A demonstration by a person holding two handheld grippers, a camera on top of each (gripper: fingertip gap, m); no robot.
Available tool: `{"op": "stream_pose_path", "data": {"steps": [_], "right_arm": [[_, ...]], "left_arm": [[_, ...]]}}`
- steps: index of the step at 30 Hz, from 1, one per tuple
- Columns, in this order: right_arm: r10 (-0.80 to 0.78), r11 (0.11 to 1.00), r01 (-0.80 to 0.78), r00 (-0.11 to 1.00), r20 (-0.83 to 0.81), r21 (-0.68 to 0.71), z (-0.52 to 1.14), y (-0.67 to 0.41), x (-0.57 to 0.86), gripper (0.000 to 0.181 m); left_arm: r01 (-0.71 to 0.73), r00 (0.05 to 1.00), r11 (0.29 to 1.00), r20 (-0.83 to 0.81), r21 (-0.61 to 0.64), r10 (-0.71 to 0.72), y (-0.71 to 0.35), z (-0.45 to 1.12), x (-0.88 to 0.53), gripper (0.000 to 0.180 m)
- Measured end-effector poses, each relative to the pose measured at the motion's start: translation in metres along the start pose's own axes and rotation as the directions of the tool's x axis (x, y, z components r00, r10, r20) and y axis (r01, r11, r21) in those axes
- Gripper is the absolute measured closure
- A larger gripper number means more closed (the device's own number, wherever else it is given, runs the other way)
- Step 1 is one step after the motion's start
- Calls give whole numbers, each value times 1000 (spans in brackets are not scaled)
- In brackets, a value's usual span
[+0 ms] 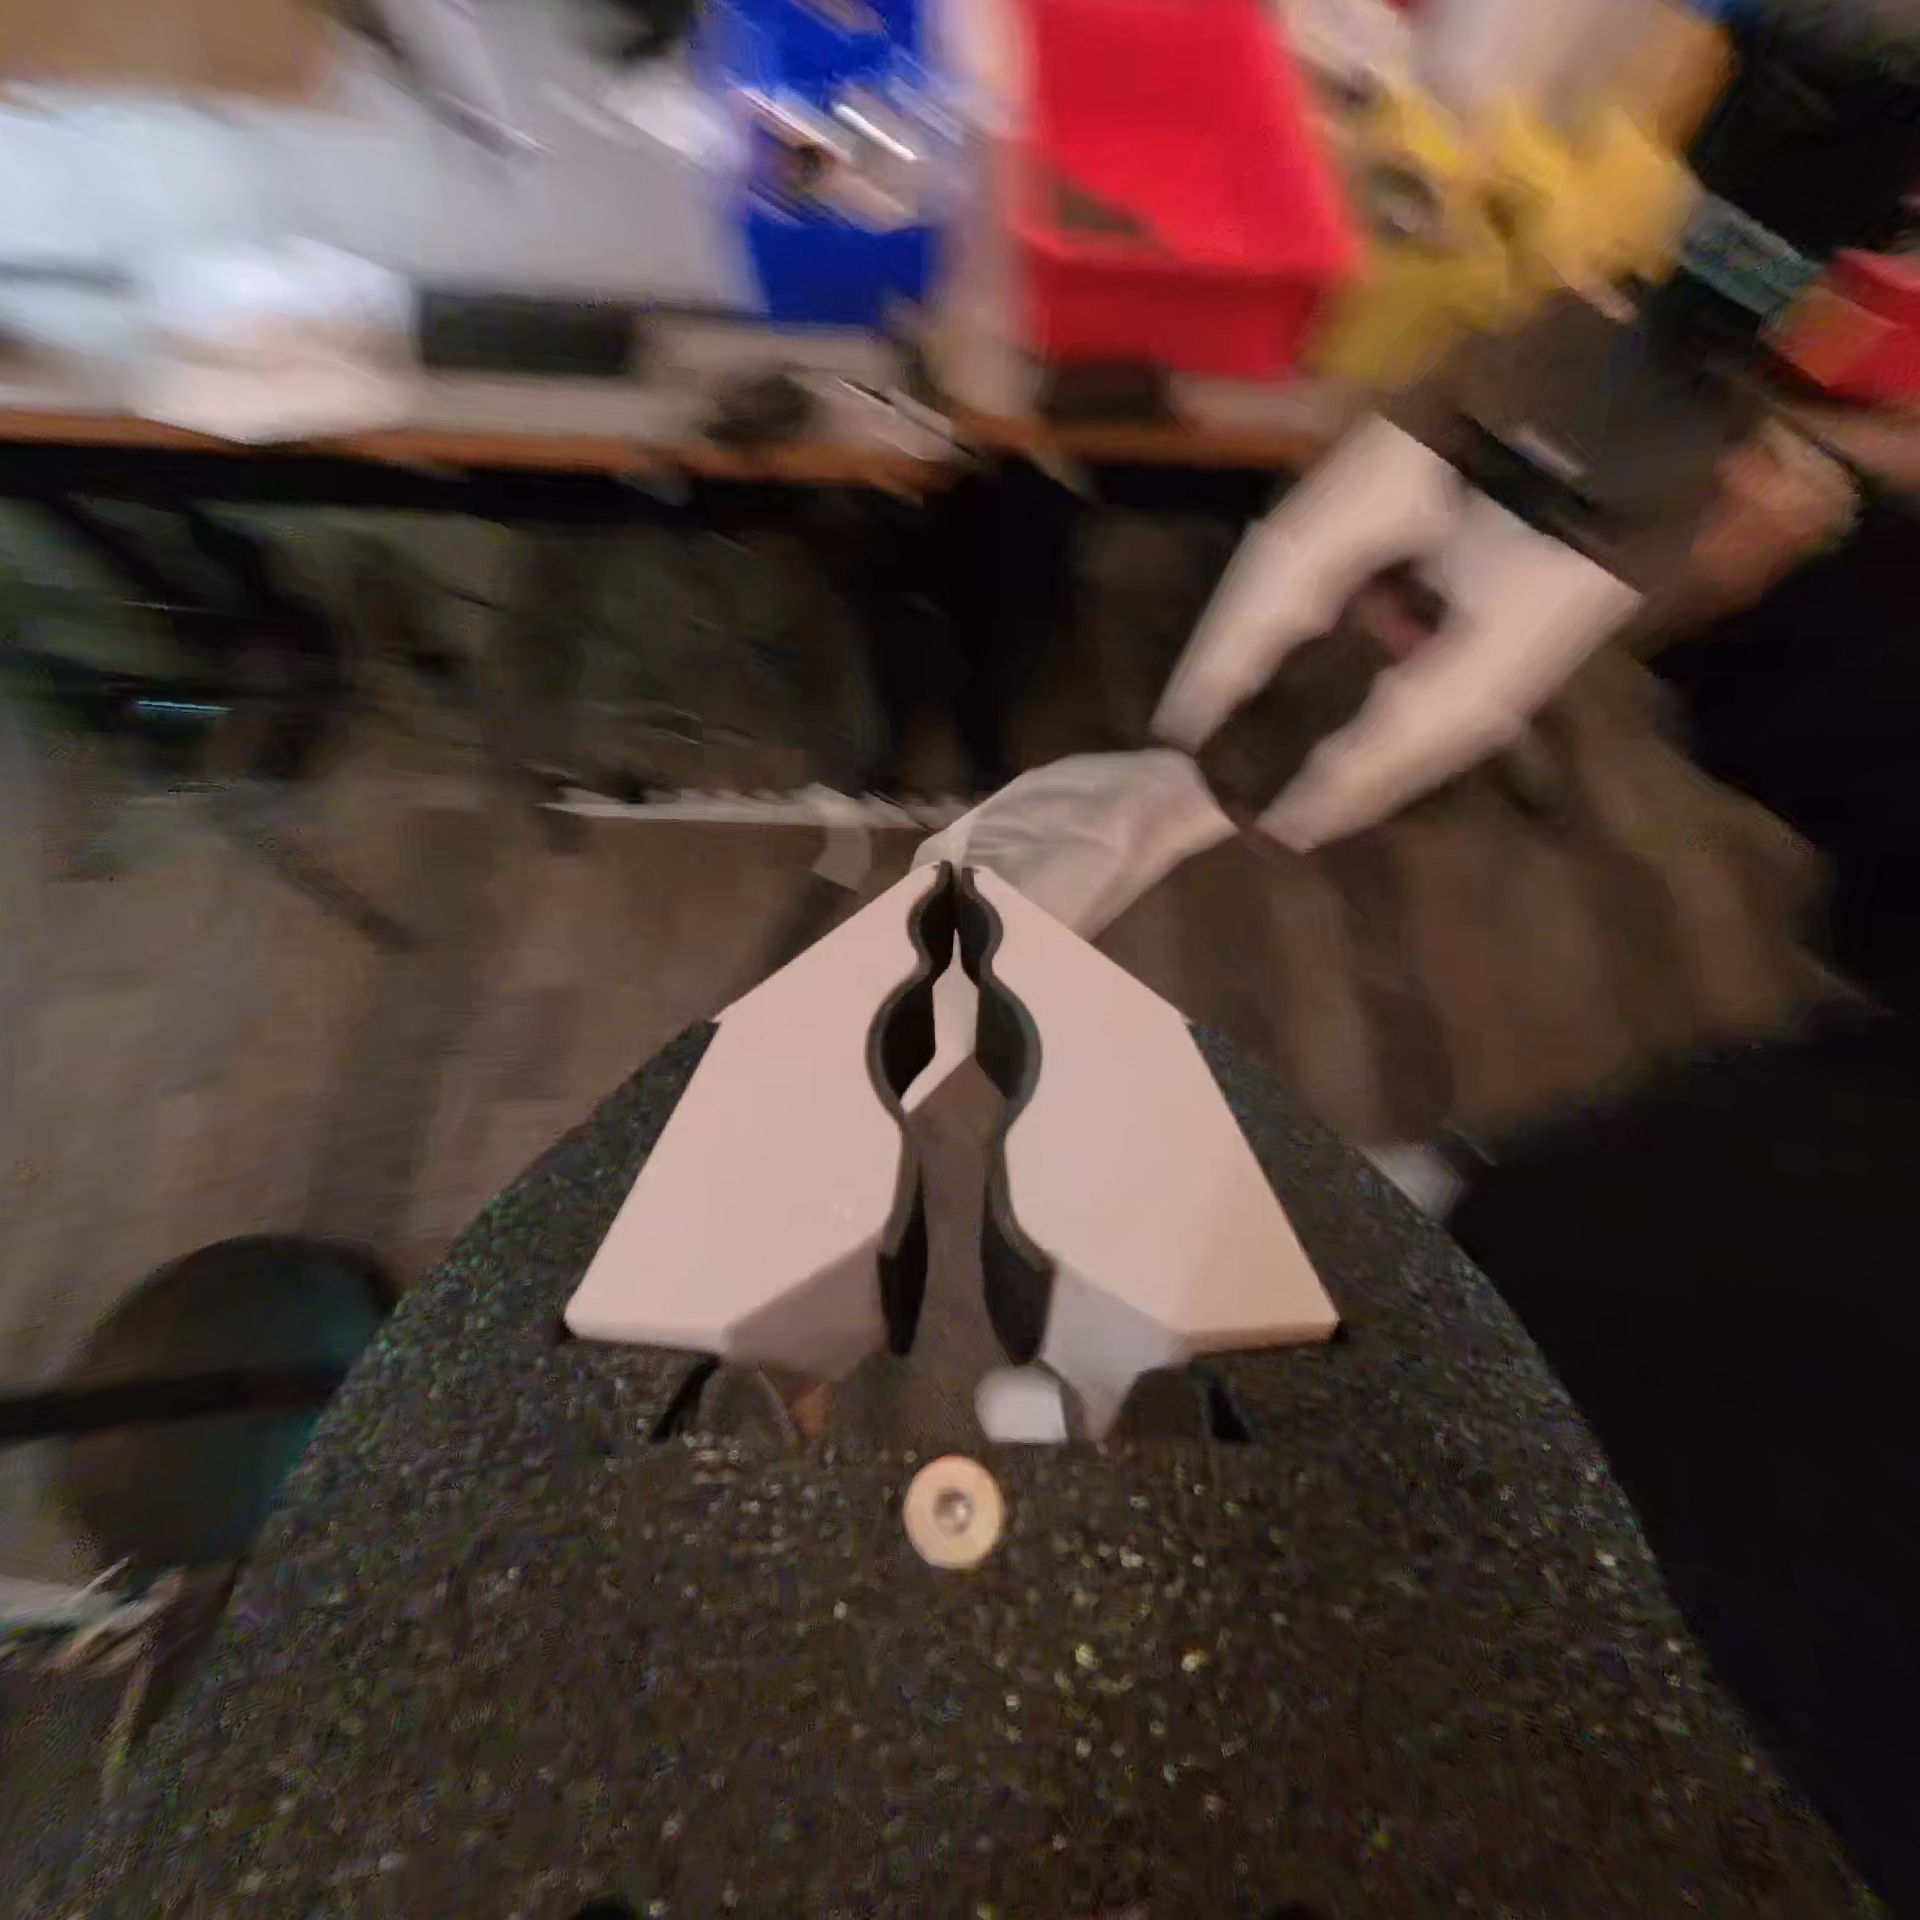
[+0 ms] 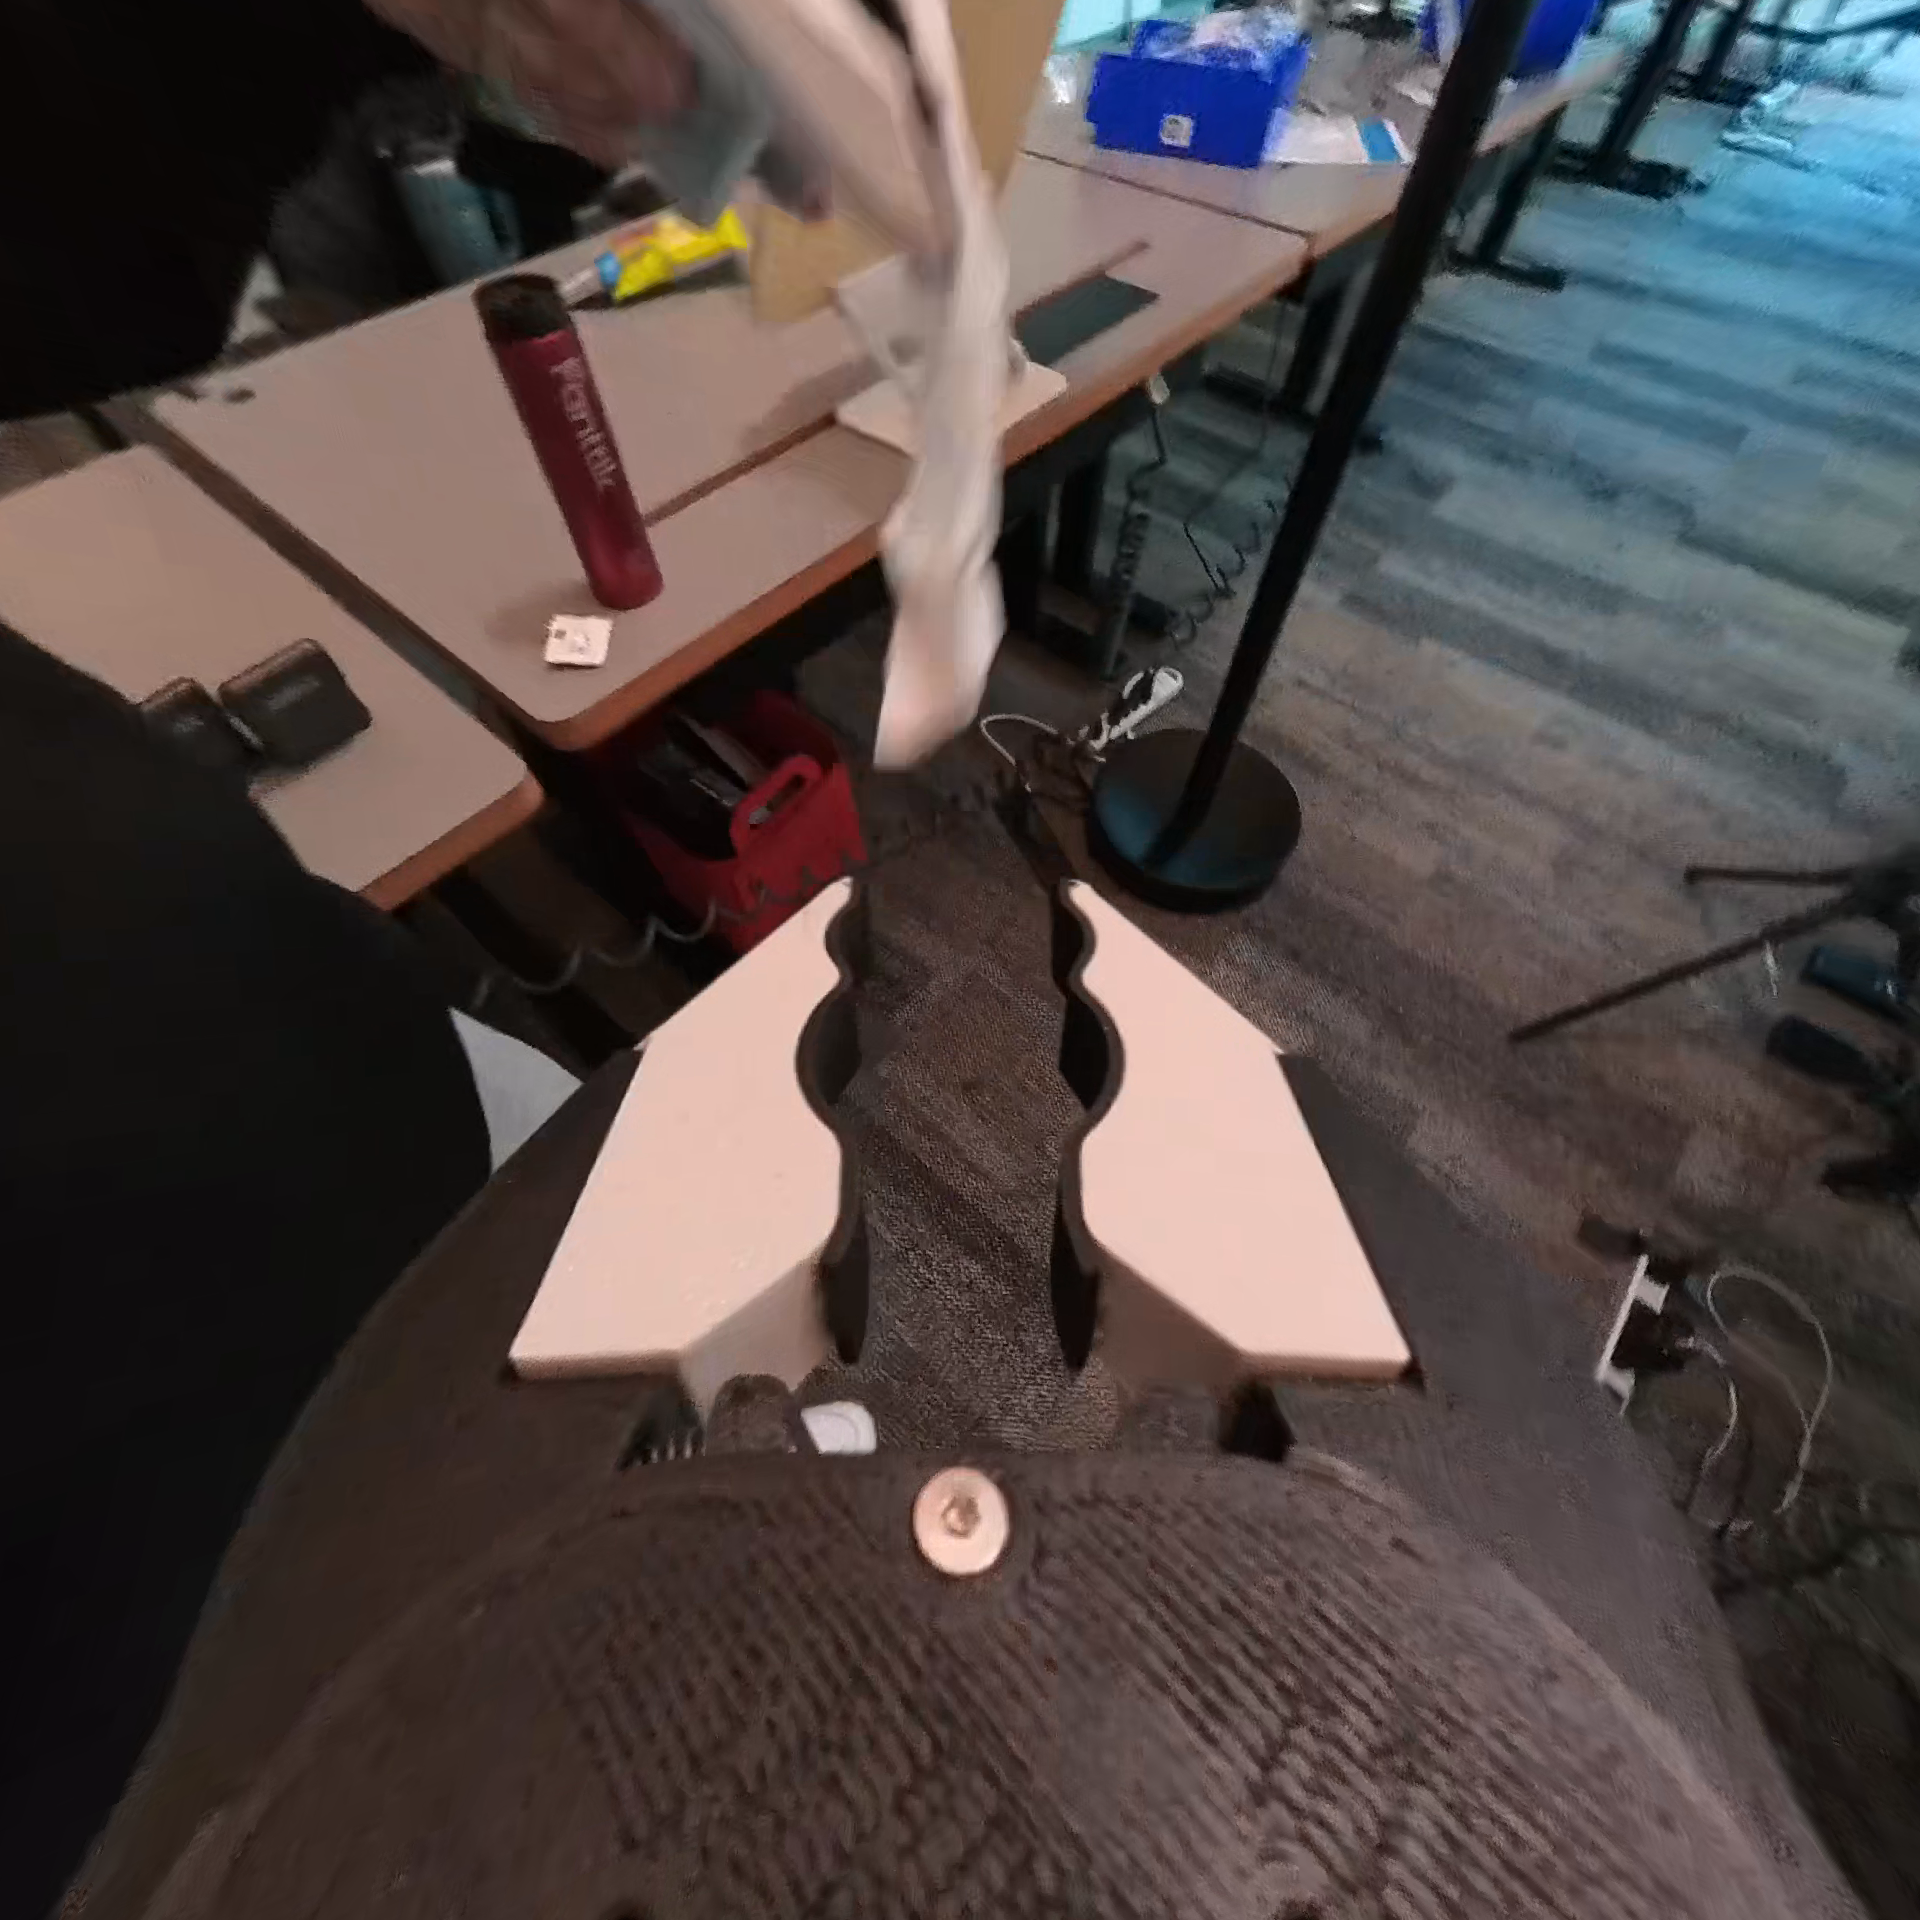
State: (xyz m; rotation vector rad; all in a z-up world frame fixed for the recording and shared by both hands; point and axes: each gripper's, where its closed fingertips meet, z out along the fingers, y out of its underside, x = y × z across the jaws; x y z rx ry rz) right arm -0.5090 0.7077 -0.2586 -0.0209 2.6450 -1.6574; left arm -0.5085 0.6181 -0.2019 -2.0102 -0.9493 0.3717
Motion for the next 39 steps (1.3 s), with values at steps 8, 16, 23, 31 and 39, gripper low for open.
{"op": "stream_pose_path", "data": {"steps": [8, 16, 23, 31, 39], "right_arm": [[110, 991, -104, 991, -74, 82, 20, 7, 6, 126], [-30, 999, 30, 999, 28, 18, 39, 0, 4, 118], [-32, 997, 47, 977, -212, 69, 0, -36, 56, 107], [-74, 996, 74, 997, 6, 53, 43, -18, 0, 102], [-87, 994, 94, 990, -114, 64, 42, -46, 36, 98]], "left_arm": [[-170, 983, 919, -1, -355, 182, 117, 60, -14, 180], [-138, 988, 968, -99, -210, 119, 69, 48, 6, 180], [-454, 732, 886, 528, -92, 430, -28, -32, -73, 180], [-291, 951, 889, -10, -353, 308, 115, 41, -31, 180], [-345, 931, 921, 58, -183, 360, 29, 24, -15, 180]]}}
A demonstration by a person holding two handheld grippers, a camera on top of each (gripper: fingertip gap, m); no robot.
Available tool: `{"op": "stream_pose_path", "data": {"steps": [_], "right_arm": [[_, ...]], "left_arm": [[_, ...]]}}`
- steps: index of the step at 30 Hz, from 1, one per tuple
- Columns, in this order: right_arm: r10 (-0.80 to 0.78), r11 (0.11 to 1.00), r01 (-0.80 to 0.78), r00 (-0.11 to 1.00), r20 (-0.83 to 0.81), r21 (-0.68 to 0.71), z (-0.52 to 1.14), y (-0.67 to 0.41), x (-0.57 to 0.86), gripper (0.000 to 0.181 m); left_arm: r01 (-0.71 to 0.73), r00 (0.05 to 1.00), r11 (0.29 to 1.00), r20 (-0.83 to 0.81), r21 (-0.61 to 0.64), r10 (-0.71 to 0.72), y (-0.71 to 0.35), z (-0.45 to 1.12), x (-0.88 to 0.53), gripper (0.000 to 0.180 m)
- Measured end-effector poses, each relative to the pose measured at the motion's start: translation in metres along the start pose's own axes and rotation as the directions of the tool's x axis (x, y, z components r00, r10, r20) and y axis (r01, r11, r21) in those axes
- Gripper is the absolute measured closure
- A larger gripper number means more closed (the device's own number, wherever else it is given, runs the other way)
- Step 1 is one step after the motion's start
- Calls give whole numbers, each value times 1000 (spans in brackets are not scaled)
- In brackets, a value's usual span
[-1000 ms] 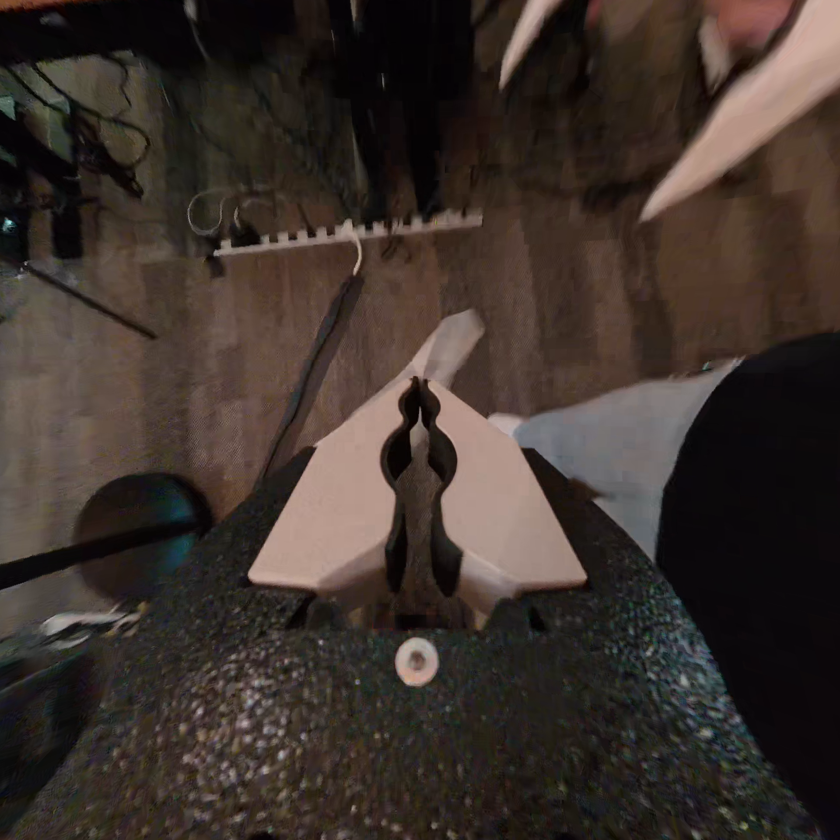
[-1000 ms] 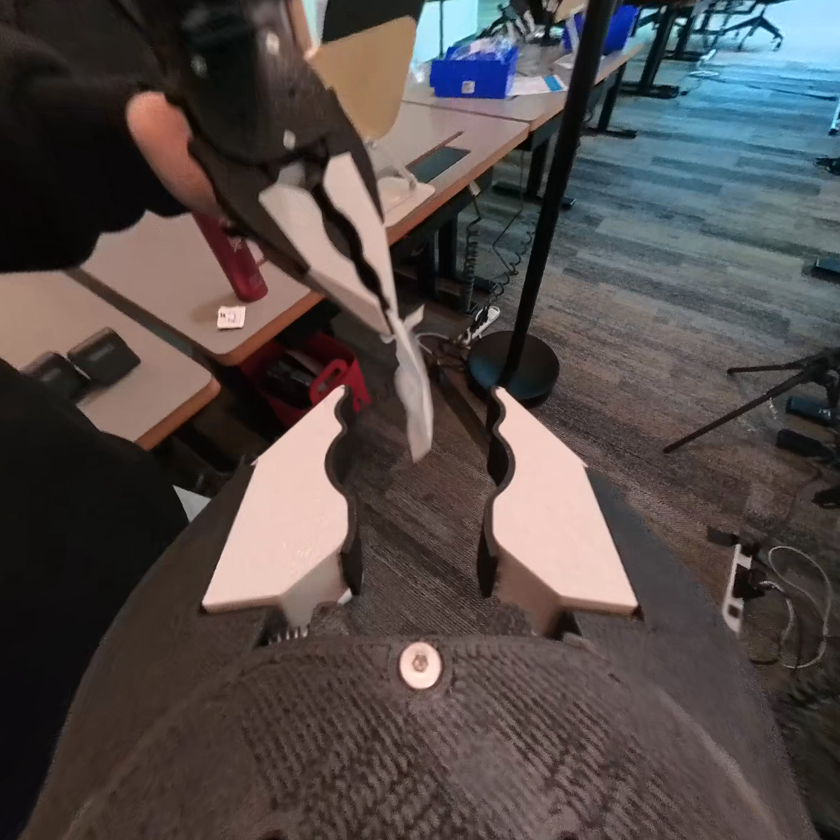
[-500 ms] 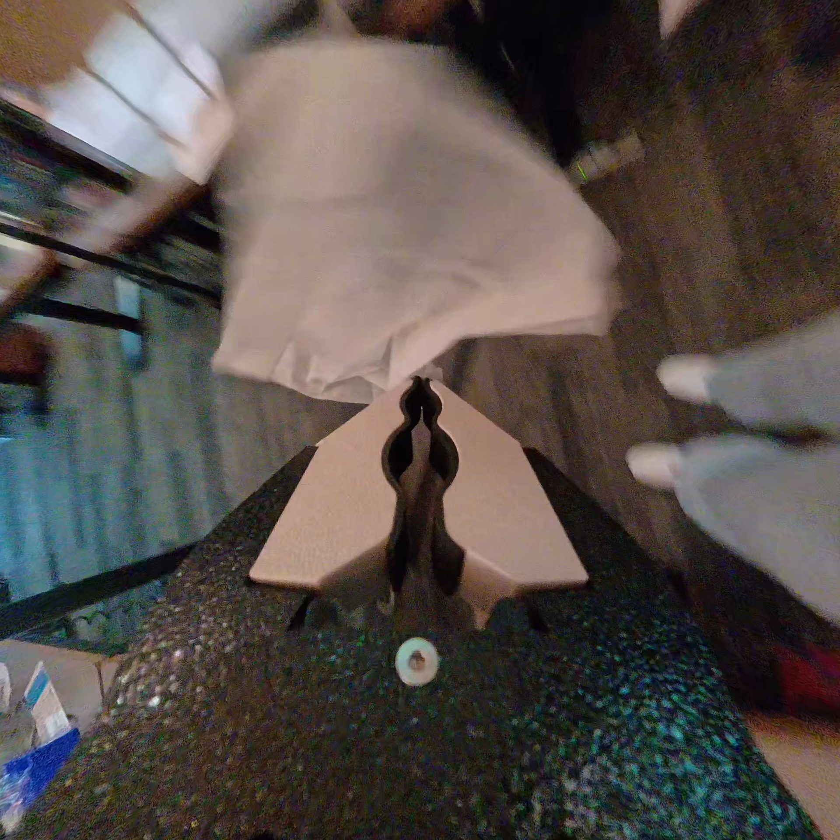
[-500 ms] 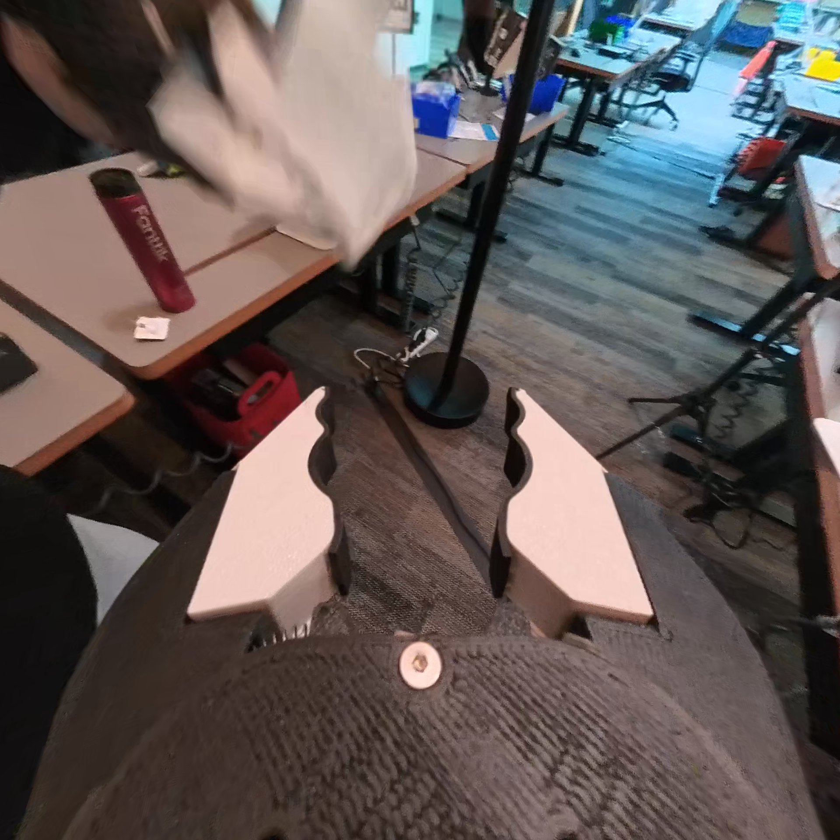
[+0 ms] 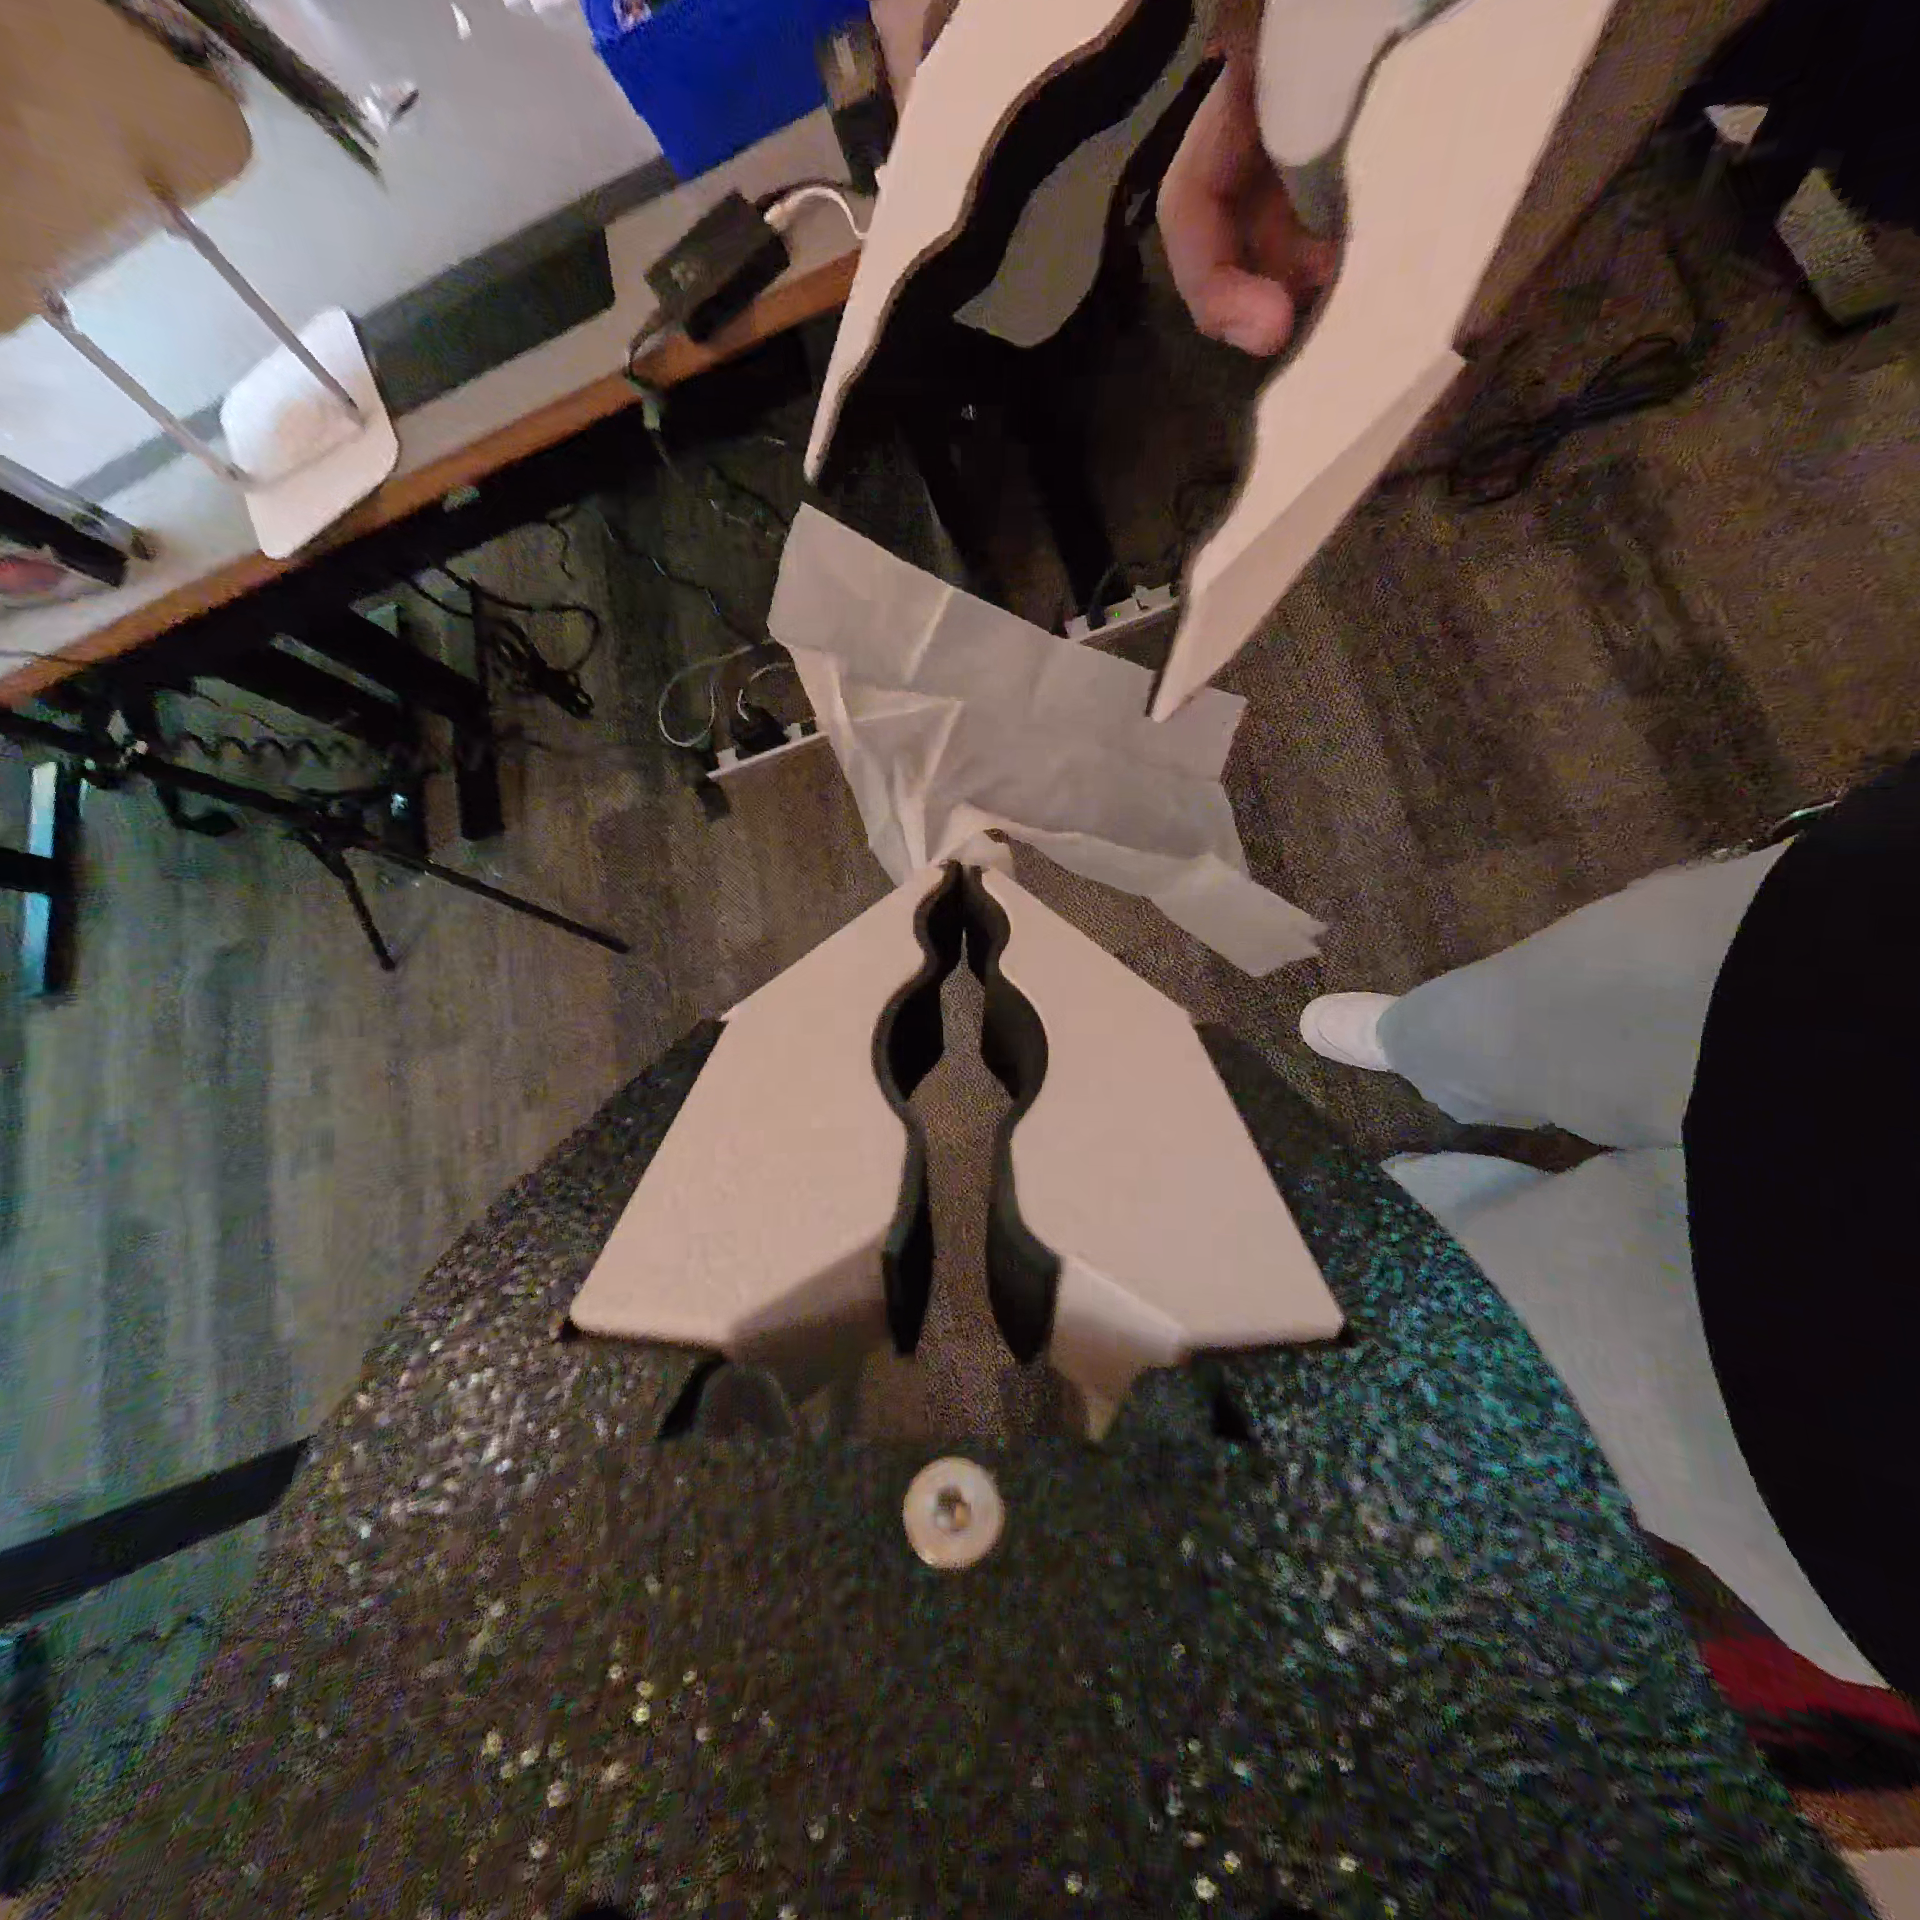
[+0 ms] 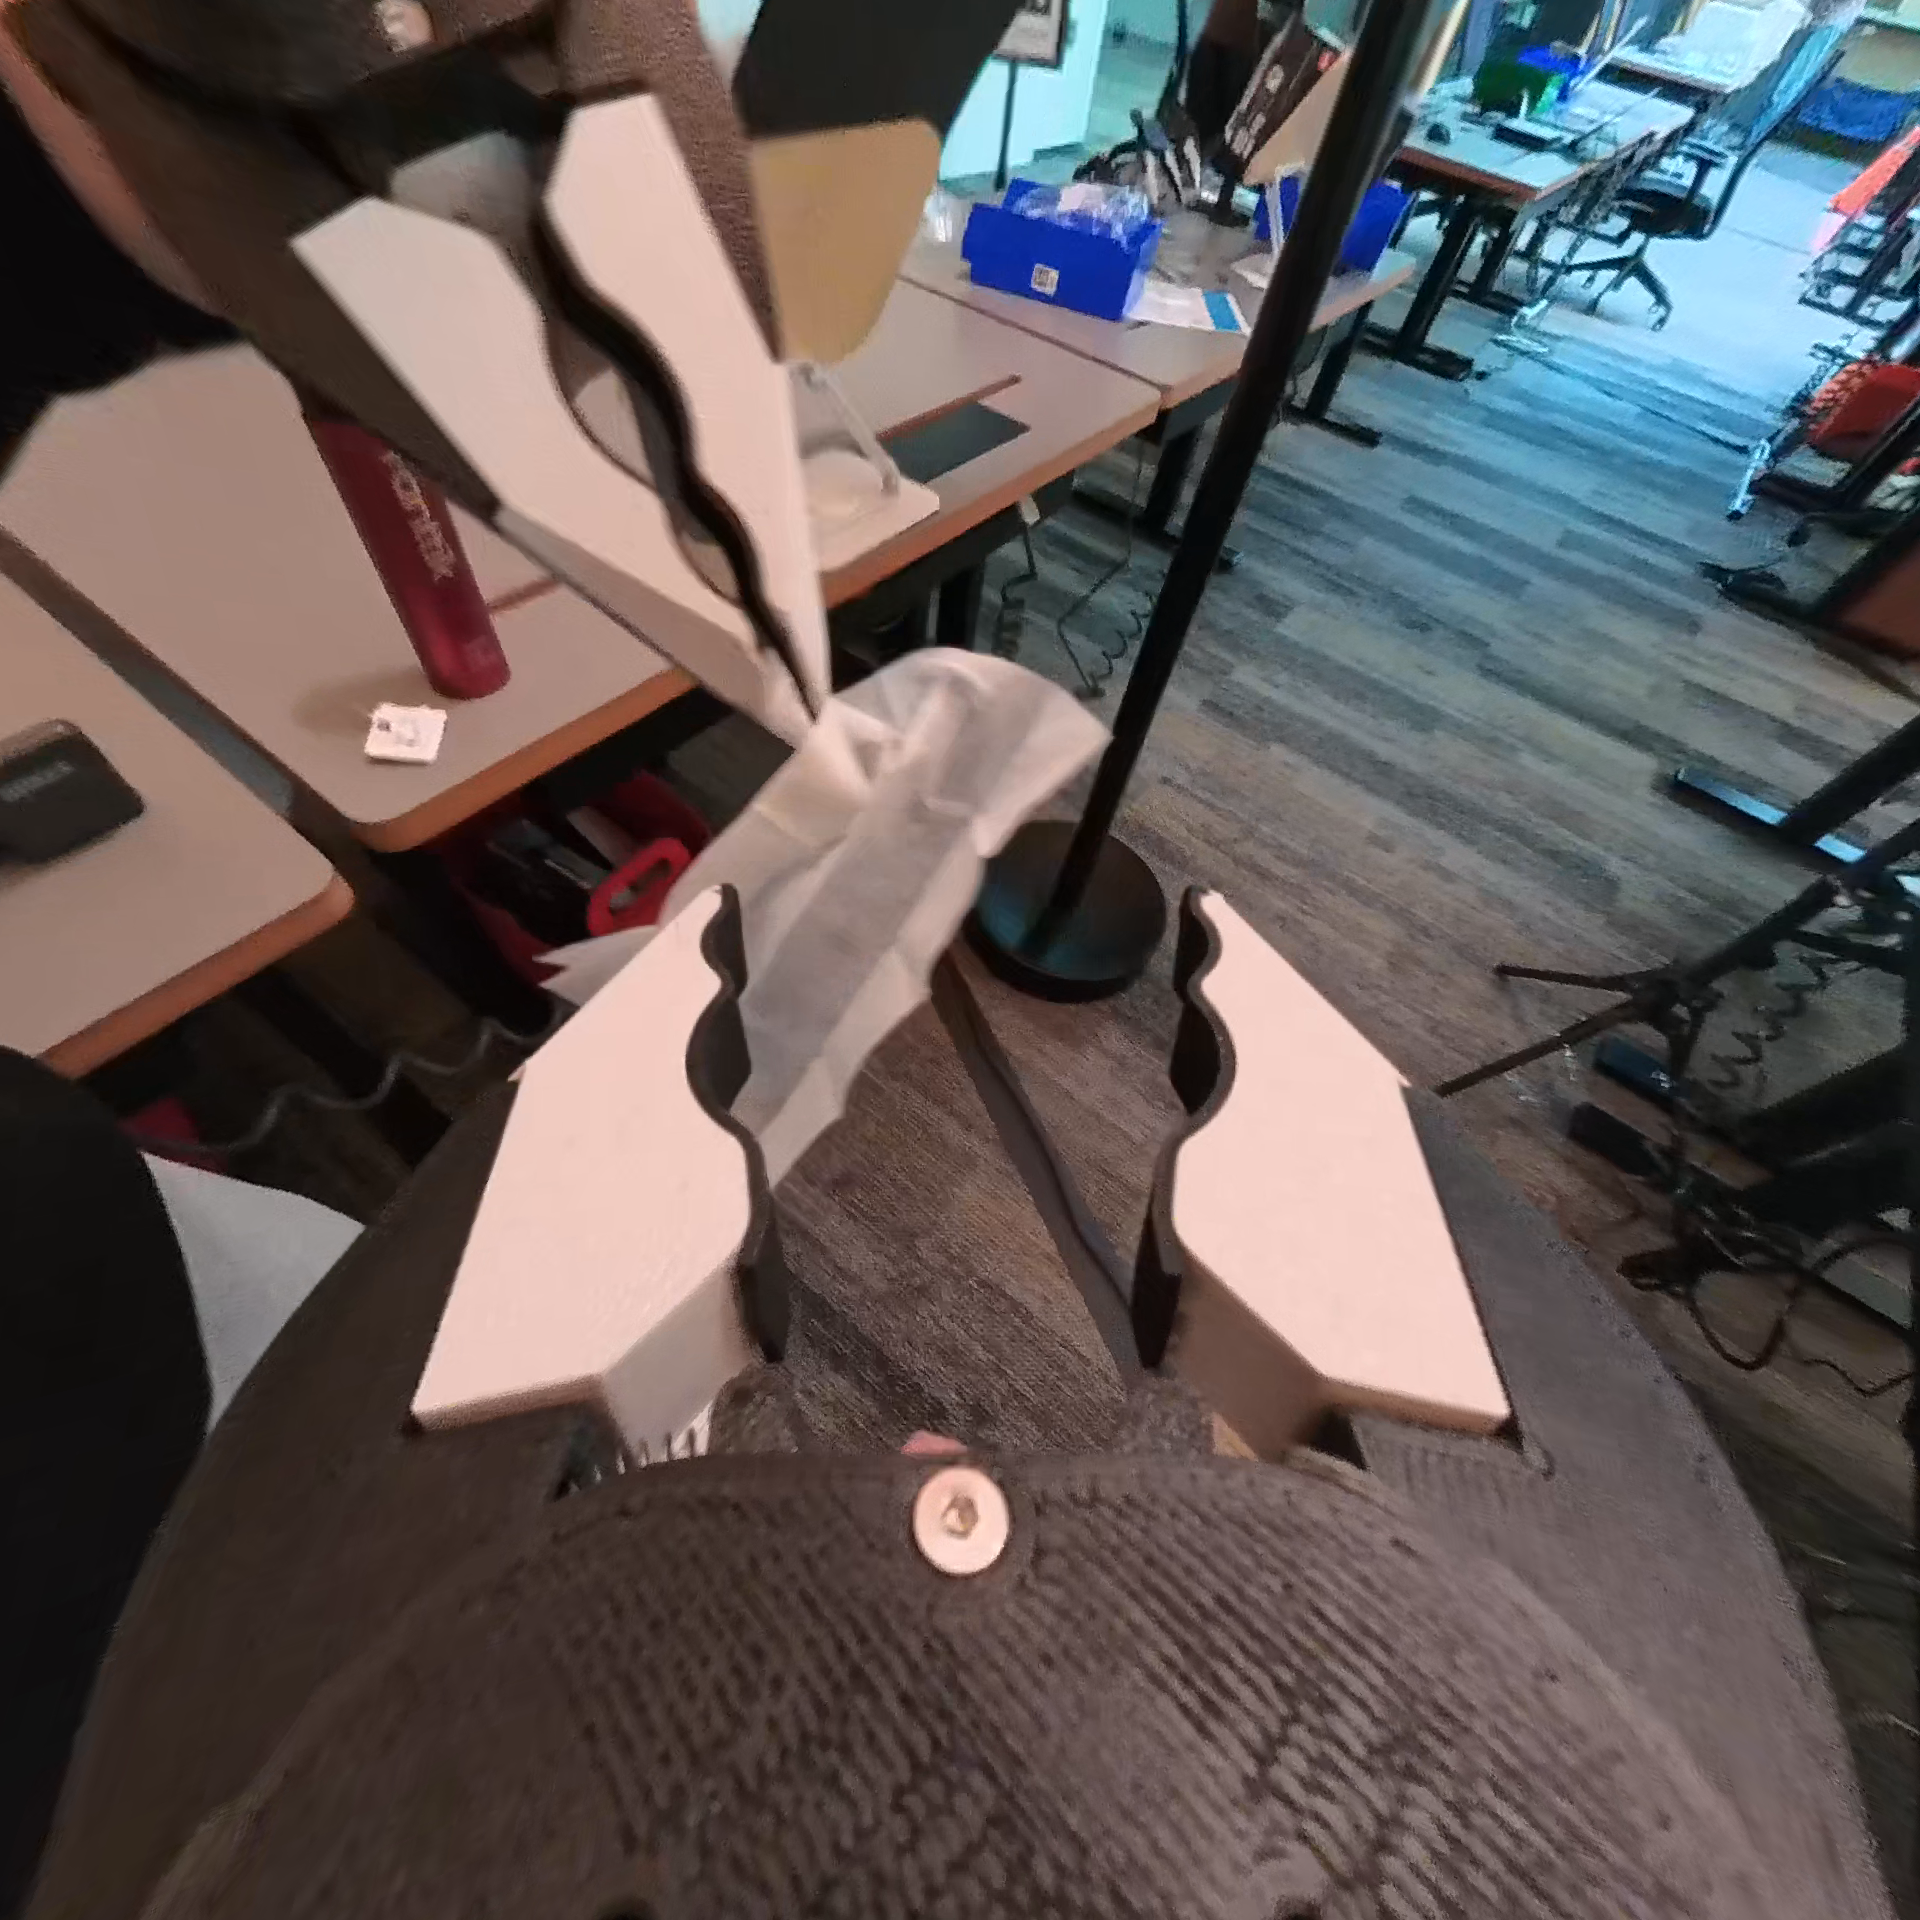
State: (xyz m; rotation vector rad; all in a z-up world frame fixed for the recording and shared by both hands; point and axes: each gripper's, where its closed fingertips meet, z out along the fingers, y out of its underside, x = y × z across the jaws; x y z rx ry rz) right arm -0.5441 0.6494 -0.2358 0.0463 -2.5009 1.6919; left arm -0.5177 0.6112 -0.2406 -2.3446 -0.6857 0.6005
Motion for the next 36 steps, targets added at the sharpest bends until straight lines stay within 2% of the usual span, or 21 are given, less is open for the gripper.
{"op": "stream_pose_path", "data": {"steps": [2, 5, 9, 11, 14, 16, 18, 19, 22, 25, 29, 32, 34, 36], "right_arm": [[67, 997, -69, 995, 68, 28, -12, -10, 6, 99], [168, 983, -181, 952, 257, 27, -16, -15, -7, 109], [232, 941, -315, 865, 445, 122, -13, -32, -35, 139], [262, 915, -366, 861, 436, 172, -13, -41, -36, 142], [351, 885, -411, 898, 265, 222, -23, -40, -10, 148], [348, 889, -393, 914, 209, 234, -28, -37, -6, 160], [324, 906, -369, 920, 223, 208, -24, -35, -15, 152], [316, 906, -364, 921, 230, 214, -23, -36, -17, 153], [299, 884, -374, 913, 278, 280, -26, -43, -18, 180], [281, 900, -349, 923, 262, 263, -26, -36, -16, 181], [238, 908, -291, 950, 201, 302, -36, -39, -9, 181], [222, 890, -285, 953, 207, 357, -43, -50, -10, 181], [231, 884, -295, 950, 209, 363, -44, -54, -10, 181], [258, 871, -312, 948, 186, 379, -46, -55, -5, 181]], "left_arm": [[-52, 999, 998, 6, 41, 52, -16, -10, 1, 180], [-108, 994, 990, 13, 86, 107, -34, -21, 4, 180], [-156, 988, 983, 33, 100, 153, -46, -29, 4, 180], [-163, 986, 982, 41, 98, 160, -46, -30, 4, 180], [-183, 981, 980, 72, 72, 178, -43, -31, -1, 180], [-189, 980, 979, 76, 79, 183, -45, -33, -1, 180], [-191, 980, 977, 67, 91, 185, -47, -33, 1, 180], [-197, 980, 976, 63, 96, 191, -48, -32, 2, 180], [-212, 977, 971, 48, 109, 208, -52, -30, 5, 180], [-197, 980, 972, 42, 125, 193, -53, -30, 4, 180], [-85, 996, 979, 50, 186, 77, -51, -34, -7, 180], [98, 995, 952, -17, 289, -97, -54, -33, -9, 176], [264, 964, 901, -75, 345, -253, -52, -30, -13, 150], [443, 896, 808, -160, 388, -415, -47, -29, -15, 126]]}}
